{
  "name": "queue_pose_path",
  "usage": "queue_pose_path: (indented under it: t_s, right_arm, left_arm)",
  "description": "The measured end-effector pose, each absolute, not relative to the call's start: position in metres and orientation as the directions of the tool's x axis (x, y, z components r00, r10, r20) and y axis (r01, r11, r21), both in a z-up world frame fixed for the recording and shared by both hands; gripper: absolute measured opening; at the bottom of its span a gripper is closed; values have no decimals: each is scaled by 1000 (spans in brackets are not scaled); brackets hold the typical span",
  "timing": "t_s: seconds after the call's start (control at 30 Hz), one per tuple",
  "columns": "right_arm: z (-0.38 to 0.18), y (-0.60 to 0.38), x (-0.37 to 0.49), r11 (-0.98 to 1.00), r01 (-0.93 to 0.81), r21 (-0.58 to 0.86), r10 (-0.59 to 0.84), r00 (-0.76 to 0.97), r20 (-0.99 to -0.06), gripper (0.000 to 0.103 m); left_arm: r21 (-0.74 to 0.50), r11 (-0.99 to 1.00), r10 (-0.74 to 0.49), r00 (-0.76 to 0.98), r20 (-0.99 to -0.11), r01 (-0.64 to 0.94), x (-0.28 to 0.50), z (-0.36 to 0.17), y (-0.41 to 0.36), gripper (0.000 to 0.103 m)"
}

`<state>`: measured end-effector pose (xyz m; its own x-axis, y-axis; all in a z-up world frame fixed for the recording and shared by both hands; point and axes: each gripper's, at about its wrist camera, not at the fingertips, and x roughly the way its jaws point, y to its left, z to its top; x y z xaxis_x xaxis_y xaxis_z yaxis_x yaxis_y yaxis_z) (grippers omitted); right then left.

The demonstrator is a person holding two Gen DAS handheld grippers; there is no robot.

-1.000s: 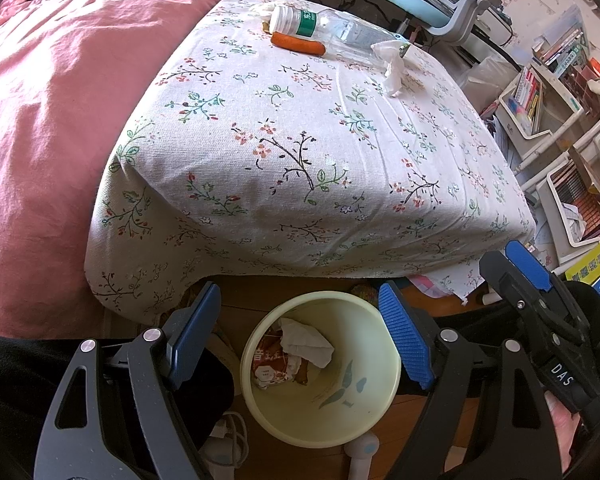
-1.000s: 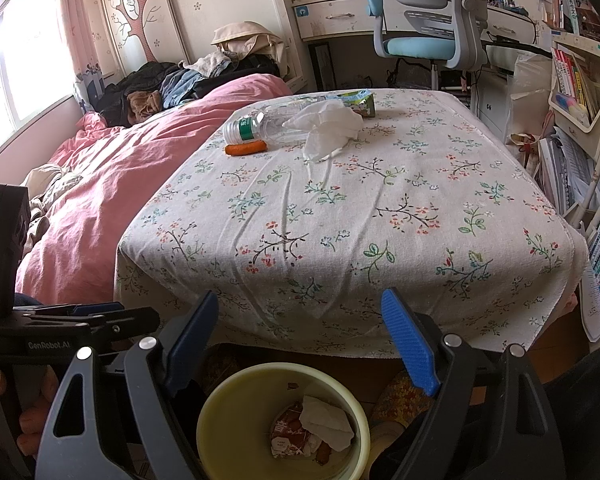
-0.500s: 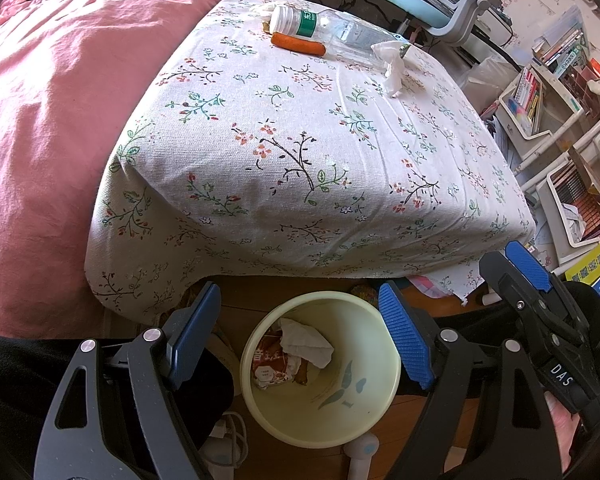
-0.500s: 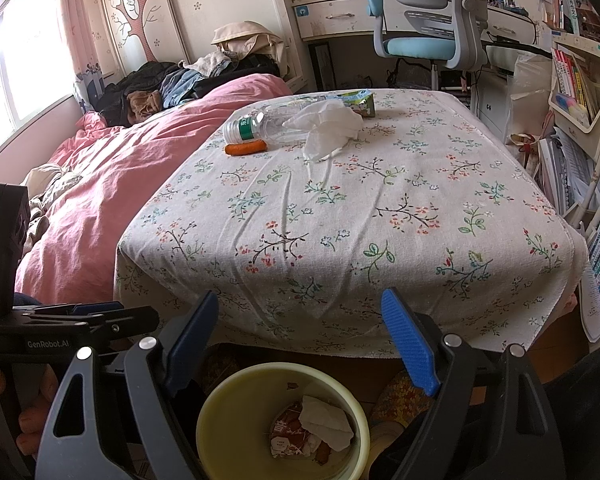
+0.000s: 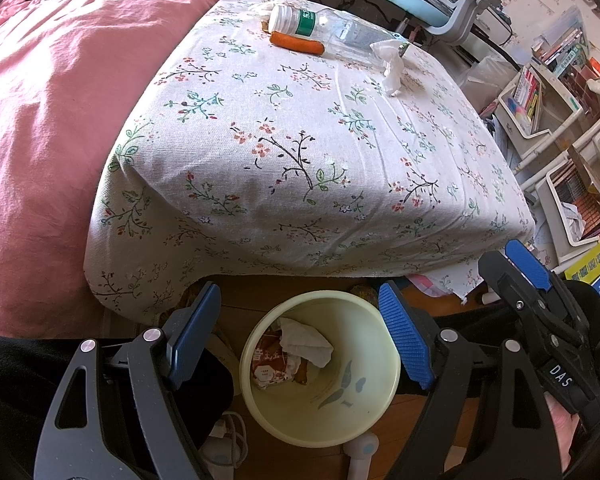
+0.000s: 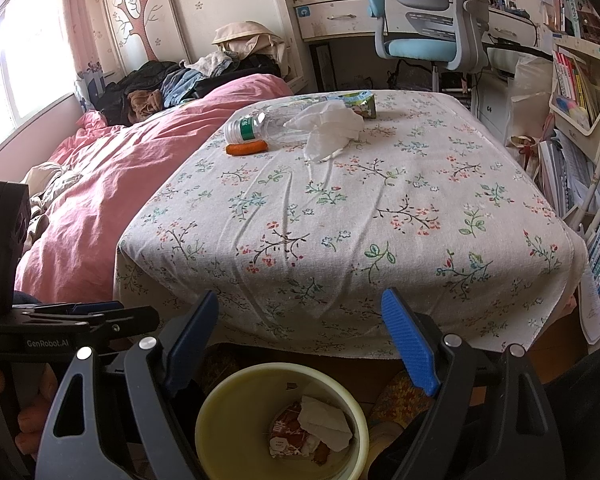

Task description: Collect trash

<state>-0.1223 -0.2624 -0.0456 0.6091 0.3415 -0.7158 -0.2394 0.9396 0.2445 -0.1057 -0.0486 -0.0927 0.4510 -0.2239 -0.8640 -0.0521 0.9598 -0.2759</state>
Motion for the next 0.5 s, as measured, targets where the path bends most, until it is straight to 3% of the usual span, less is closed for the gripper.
queue_pose_path:
  t_s: [0.5]
  right_arm:
    - [-45,-262,-122,940,-239,244,341,610,-715,80]
  left_arm:
    - [-275,960,-224,450,-865,-50,-105,-92,-51,78]
